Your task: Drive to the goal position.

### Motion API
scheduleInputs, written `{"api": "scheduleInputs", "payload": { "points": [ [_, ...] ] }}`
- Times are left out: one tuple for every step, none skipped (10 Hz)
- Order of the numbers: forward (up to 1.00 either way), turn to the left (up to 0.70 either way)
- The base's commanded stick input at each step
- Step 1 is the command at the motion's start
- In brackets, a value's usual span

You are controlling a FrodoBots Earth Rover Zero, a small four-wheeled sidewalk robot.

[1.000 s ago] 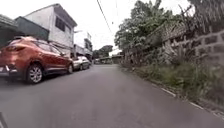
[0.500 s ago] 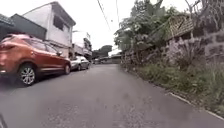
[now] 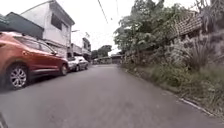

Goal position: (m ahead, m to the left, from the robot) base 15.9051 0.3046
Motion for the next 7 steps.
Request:
{"api": "scheduleInputs", "payload": {
  "points": [
    [0.70, 0.00],
    [0.70, 0.00],
    [0.70, 0.00],
    [0.70, 0.00],
    [0.70, 0.00],
    [0.70, 0.00],
    [0.70, 0.00]
  ]
}}
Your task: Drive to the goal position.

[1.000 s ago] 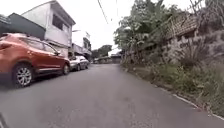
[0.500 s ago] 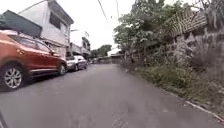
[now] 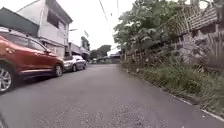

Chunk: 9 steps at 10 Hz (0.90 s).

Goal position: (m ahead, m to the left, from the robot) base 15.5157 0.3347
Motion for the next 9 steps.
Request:
{"api": "scheduleInputs", "payload": {
  "points": [
    [0.70, 0.00],
    [0.70, 0.00],
    [0.70, 0.00],
    [0.70, 0.00],
    [0.70, 0.00],
    [0.70, 0.00],
    [0.70, 0.00],
    [0.70, 0.00],
    [0.70, 0.00]
  ]
}}
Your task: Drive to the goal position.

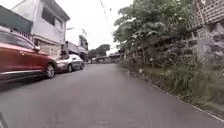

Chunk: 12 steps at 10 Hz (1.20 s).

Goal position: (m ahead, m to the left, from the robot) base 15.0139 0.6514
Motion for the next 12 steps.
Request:
{"api": "scheduleInputs", "payload": {
  "points": [
    [0.70, 0.00],
    [0.70, 0.00],
    [0.70, 0.00],
    [0.70, 0.00],
    [0.70, 0.00],
    [0.70, 0.00],
    [0.70, 0.00],
    [0.70, 0.00],
    [0.70, 0.00],
    [0.70, 0.00],
    [0.70, 0.00],
    [0.70, 0.00]
  ]
}}
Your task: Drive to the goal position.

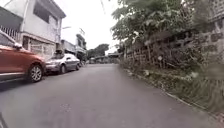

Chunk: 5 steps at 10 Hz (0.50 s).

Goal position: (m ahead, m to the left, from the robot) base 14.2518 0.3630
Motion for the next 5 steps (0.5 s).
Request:
{"api": "scheduleInputs", "payload": {
  "points": [
    [0.70, 0.00],
    [0.70, 0.00],
    [0.70, 0.00],
    [0.70, 0.00],
    [0.70, 0.00]
  ]
}}
